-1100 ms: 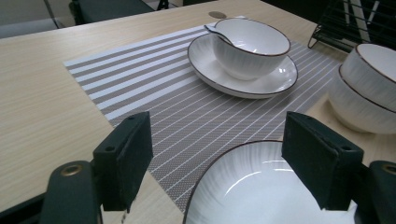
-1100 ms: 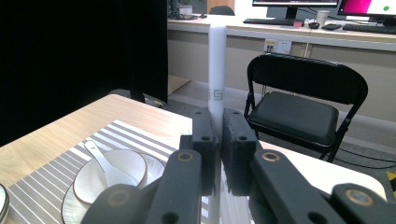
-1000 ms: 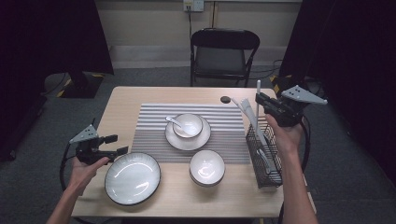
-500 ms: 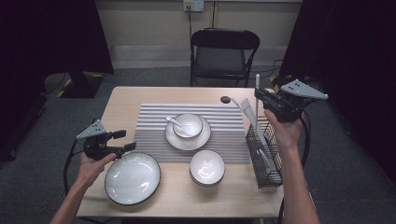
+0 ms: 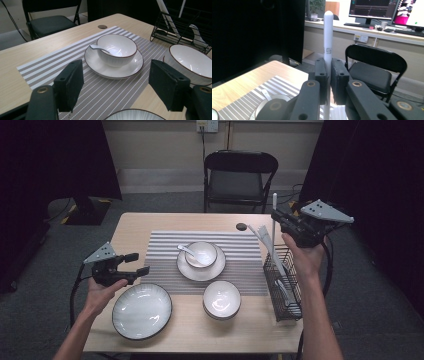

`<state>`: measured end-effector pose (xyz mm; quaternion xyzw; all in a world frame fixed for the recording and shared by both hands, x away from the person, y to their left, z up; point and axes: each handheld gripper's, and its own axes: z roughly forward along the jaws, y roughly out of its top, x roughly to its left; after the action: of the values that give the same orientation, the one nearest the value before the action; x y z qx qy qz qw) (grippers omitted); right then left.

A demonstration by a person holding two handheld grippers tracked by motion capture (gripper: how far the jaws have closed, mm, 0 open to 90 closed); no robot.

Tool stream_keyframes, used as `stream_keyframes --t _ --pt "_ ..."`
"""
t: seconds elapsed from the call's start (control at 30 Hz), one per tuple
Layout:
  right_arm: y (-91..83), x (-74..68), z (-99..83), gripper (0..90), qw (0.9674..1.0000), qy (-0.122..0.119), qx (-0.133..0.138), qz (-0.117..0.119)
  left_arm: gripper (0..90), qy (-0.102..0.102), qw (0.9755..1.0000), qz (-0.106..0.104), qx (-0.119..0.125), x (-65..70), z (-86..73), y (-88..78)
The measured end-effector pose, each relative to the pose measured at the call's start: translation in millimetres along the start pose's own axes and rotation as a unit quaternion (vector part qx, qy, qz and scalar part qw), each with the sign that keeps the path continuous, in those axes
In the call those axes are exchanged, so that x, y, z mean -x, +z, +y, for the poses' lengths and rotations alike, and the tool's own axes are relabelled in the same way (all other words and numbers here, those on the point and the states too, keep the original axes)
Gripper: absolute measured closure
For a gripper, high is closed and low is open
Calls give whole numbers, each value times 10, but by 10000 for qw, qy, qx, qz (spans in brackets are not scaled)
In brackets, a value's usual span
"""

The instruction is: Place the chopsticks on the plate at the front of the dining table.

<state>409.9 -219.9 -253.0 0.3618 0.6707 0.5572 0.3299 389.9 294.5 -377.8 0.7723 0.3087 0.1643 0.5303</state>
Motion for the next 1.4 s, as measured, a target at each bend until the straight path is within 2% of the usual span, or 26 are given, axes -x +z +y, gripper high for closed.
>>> stream_keyframes --t 0.07,0.17,0.37,0.63,0.77,0.87,1.0,1.13,1.17,1.27,1.33,1.4 --pt "7 -23 24 851 10000 -73 -8 25 283 -42 10000 -61 25 15 23 21" --pt "39 -67 29 851 9999 -80 -30 116 287 15 9999 -111 -31 49 52 62" --pt "142 -170 -51 851 9991 79 -37 409 307 -1 9994 -340 28 128 81 143" --pt "273 -298 -146 851 9975 238 -32 670 320 81 9990 -431 19 195 58 198" --pt "330 -374 -167 851 9963 298 -13 808 322 -26 9985 -521 142 196 71 225" --pt "376 -436 -169 851 9953 317 -13 920 322 104 9987 -482 129 227 118 237" --pt "442 -508 -168 851 9942 326 -6 1027 329 169 9980 -596 120 274 176 267" --pt "512 -582 -166 851 9928 346 2 1148 351 118 9971 -743 68 319 196 318" --pt "530 -599 -162 851 9925 352 36 1168 357 162 9971 -744 30 327 202 332" --pt "574 -652 -147 851 9910 392 124 1273 360 113 9959 -893 8 352 215 369" --pt "611 -681 -137 851 9902 404 143 1327 358 117 9955 -937 10 367 232 388" --pt "645 -716 -123 852 9897 397 142 1370 368 60 9951 -979 124 364 239 405"
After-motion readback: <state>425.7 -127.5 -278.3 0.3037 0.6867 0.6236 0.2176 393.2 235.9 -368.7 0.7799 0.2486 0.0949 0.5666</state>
